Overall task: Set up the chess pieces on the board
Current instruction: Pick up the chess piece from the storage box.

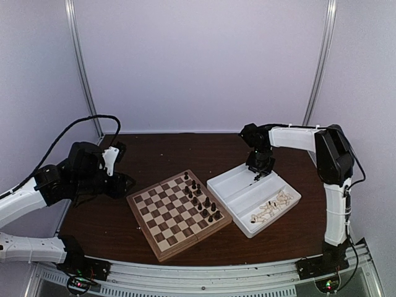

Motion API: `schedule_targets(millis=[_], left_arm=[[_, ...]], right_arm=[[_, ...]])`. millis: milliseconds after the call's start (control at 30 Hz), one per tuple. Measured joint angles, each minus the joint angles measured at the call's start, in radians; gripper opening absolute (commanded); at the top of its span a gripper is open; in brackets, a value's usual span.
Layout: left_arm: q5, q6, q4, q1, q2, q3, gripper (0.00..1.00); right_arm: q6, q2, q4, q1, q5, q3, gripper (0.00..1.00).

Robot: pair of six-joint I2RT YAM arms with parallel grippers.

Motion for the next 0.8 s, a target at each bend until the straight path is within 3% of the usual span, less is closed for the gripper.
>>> schedule_targets(millis=[400,800], left_arm=[[-0.023,0.013,0.000,0.000,0.000,0.000,0.47],[-0.027,0.013,0.000,0.000,0.011,0.000,0.47]], right_arm=[[0.009,0.051,0.011,-0.001,-0.016,0.003,0.33],[0.029,0.062,0.036,-0.003,-0.055,0.006,0.17]])
